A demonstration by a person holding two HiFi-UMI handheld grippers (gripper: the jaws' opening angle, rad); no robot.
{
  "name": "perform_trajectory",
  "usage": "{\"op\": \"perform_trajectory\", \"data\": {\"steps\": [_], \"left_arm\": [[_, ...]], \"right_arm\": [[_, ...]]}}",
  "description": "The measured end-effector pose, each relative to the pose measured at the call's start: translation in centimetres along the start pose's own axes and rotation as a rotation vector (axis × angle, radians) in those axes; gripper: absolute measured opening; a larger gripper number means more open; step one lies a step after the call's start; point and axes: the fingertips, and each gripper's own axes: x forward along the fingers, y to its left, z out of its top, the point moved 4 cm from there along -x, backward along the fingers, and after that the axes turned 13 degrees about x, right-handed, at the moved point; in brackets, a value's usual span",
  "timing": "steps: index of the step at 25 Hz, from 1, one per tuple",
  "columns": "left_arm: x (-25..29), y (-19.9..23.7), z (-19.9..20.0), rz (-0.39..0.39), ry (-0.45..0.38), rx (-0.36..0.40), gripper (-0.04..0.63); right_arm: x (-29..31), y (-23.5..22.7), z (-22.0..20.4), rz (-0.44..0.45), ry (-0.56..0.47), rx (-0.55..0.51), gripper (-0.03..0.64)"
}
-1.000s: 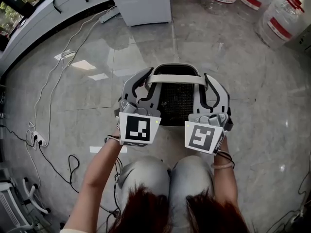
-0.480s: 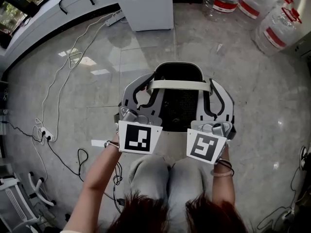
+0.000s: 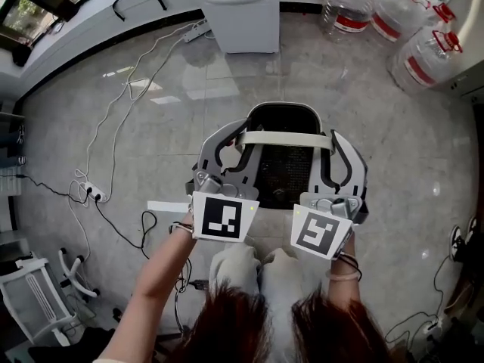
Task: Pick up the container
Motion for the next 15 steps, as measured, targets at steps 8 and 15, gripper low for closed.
{"op": "perform_trajectory", "data": {"steps": [8,15], "left_arm": [[-5.3,5.9,10.3,0.038,-0.001,-0.005,0.089],[-9.3,9.8,17.6,0.094,-0.001,-0.017,0.089]], "right_arm": [[-4.8,-2.9,11.4,0.007,-0.025,0.012,0.075],[-8.4,-5.0,19.3,0.029,-0.031,0.038,0.075]]}}
